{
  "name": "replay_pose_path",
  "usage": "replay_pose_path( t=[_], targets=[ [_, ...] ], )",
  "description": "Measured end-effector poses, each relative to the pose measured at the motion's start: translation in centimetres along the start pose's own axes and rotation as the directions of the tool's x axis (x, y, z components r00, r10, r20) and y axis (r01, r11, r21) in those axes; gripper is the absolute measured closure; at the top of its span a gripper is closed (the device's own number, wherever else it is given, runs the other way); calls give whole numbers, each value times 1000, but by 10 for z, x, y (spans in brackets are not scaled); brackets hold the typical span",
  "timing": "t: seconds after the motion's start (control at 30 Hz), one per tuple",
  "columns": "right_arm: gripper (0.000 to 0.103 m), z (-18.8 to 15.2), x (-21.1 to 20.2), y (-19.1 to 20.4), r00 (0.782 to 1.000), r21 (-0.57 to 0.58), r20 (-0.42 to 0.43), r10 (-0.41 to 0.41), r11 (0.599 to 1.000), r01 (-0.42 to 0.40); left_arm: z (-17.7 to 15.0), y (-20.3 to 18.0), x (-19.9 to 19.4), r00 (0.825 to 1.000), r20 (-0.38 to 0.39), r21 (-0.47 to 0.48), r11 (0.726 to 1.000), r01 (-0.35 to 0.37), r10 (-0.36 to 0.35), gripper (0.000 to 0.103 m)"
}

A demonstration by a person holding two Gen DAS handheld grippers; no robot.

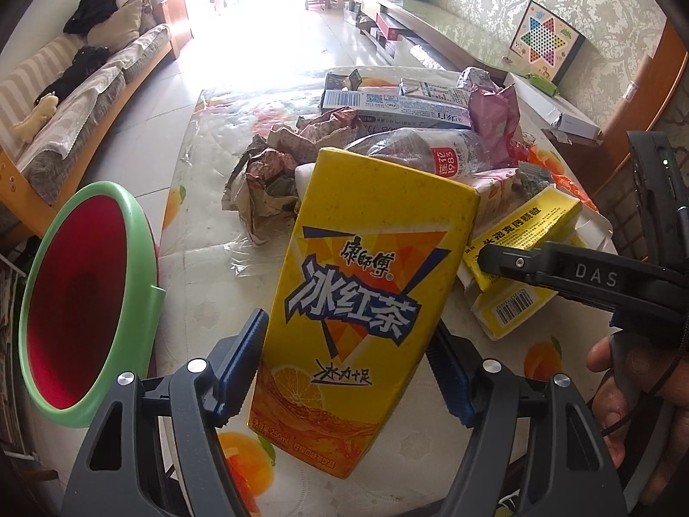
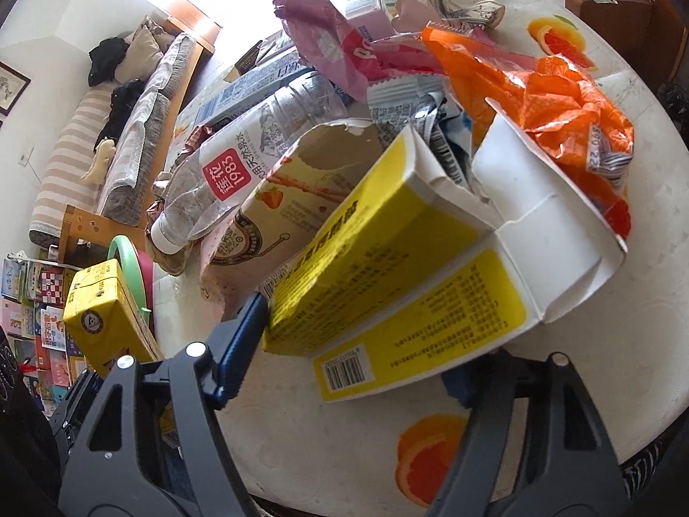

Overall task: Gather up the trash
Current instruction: 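Grasp the yellow iced-tea carton with the left tool while the right tool grasps the yellow box, then carry both items to the green bucket while the left tool releases the tea carton inside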

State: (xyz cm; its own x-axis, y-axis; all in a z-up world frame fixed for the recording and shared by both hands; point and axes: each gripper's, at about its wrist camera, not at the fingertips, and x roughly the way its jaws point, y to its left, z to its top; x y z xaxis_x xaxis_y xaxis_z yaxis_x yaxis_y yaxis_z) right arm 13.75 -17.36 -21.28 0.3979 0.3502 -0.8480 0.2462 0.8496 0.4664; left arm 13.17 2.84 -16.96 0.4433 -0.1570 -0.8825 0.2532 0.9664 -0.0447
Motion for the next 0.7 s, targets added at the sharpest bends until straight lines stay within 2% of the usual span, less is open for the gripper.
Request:
replay_pose_path(
  t=[0.07,0.2,0.47,0.7],
  targets=[
    [47,-4,-2,2,1000,-7,2,14,1000,-14,-1,1,-3,1000,6,-5,1000,5,-5,34],
    [58,-7,-9,8,999,-36,1,37,999,-37,-4,4,-11,1000,22,-11,1000,3,-3,34],
    [60,-11,-41,14,999,-132,24,45,990,-41,-8,6,-34,997,71,-53,999,11,-7,34],
    [60,-23,-86,27,995,-273,95,25,962,2,-12,4,-64,991,136,-91,996,25,-12,34]
  ],
)
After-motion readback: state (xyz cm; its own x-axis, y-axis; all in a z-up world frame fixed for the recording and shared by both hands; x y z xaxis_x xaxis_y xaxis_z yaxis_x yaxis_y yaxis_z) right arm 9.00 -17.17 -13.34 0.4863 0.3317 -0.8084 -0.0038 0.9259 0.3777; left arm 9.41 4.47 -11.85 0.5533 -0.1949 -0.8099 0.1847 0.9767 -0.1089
